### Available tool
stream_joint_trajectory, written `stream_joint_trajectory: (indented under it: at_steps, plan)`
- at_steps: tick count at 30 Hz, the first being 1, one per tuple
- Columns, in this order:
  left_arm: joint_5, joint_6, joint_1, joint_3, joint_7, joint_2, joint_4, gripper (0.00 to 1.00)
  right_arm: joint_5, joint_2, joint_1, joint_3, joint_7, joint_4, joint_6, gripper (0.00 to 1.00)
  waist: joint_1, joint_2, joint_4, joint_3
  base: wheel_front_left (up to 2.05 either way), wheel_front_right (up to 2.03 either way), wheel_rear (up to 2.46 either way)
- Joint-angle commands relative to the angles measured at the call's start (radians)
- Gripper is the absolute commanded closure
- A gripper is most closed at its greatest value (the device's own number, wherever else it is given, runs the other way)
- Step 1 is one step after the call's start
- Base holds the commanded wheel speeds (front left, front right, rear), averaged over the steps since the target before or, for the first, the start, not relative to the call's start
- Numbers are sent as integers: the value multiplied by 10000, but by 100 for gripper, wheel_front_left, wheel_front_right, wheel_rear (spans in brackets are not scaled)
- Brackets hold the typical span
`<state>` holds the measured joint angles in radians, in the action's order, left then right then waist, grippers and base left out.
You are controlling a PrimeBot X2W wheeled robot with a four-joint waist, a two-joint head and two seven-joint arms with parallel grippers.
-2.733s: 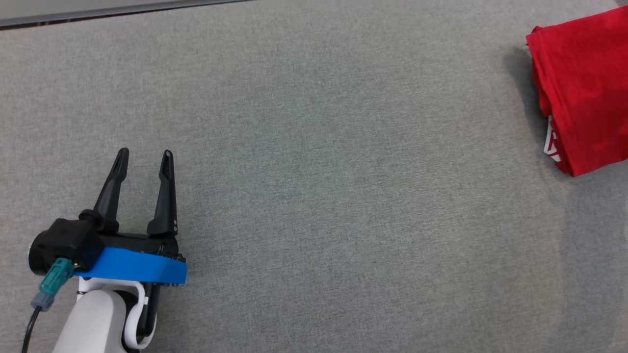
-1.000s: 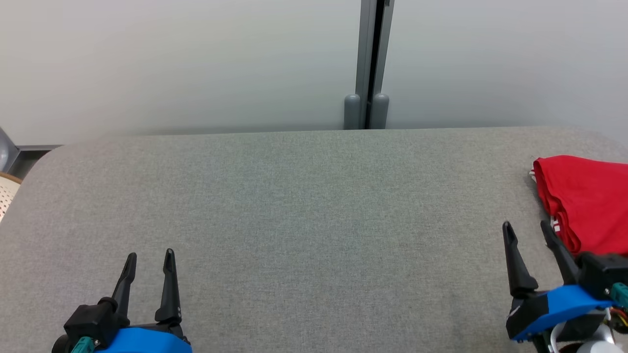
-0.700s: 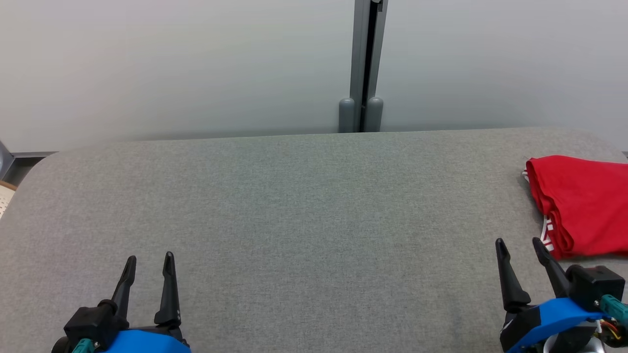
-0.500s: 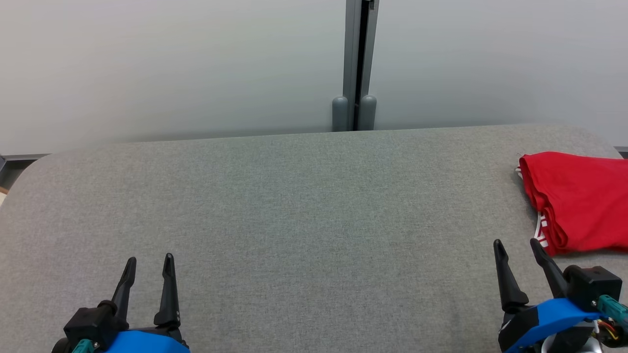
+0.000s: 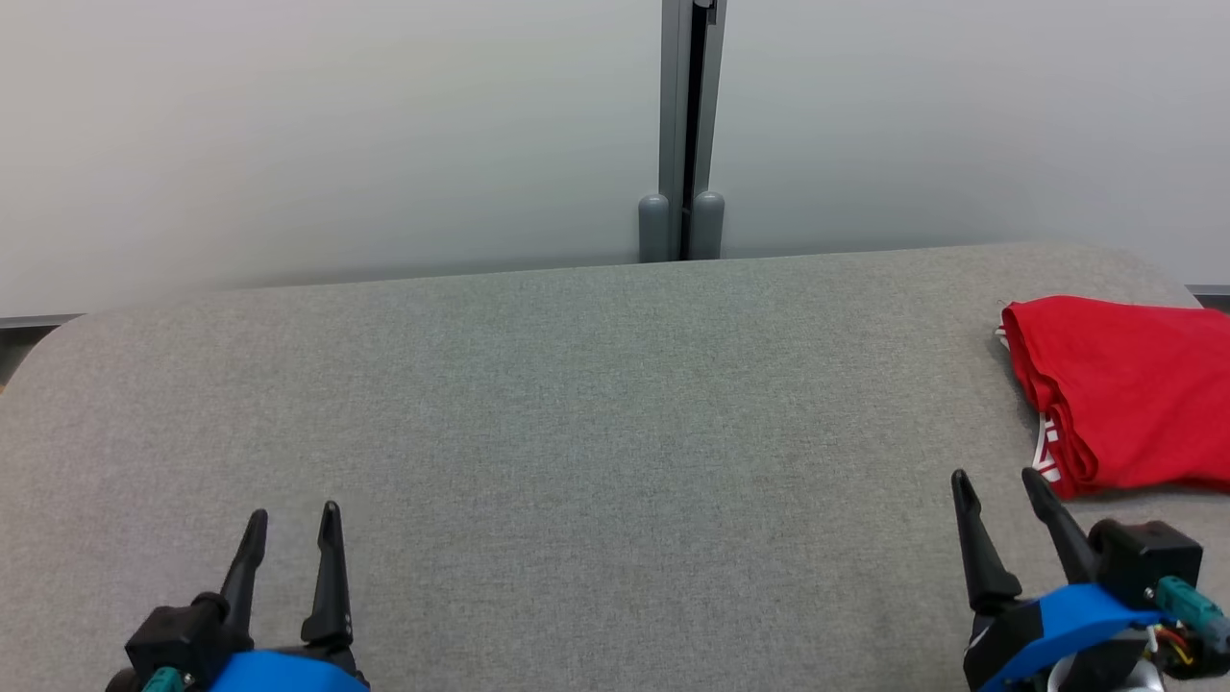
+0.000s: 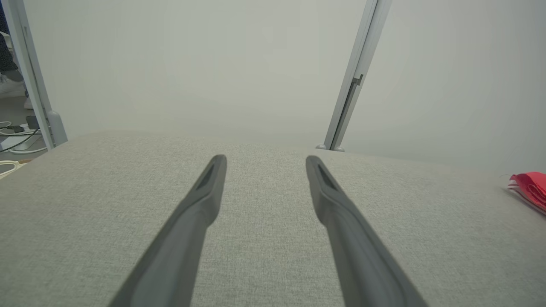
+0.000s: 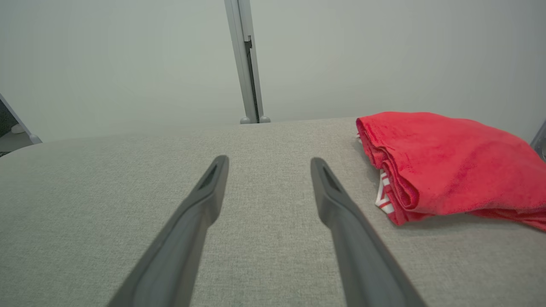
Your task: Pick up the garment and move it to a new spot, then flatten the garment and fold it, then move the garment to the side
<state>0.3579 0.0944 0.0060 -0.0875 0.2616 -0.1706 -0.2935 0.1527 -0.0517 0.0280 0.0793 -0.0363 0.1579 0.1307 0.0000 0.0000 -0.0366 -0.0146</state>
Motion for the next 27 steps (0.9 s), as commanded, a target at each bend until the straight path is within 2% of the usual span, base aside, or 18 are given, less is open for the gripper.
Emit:
stream_joint_trajectory:
  at_steps: [1,2,6,27]
  plan:
    - [-17,15,-2,42,41,11,-4,0,26,20,66,-3,-30,13,2,0,0,0,2,-4,0,0,0]
    - [13,2,41,-9,-19,44,-105,100,10,6,-54,1,4,115,0,100,0,0,-1,-3,0,0,0]
    - [85,4,258,-34,-82,196,-439,100,90,31,-224,14,33,525,0,100,0,0,-1,-2,0,0,0]
    - [3284,102,-141,508,-1033,450,-189,100,3827,23,65,102,413,592,0,100,0,0,58,26,0,0,0]
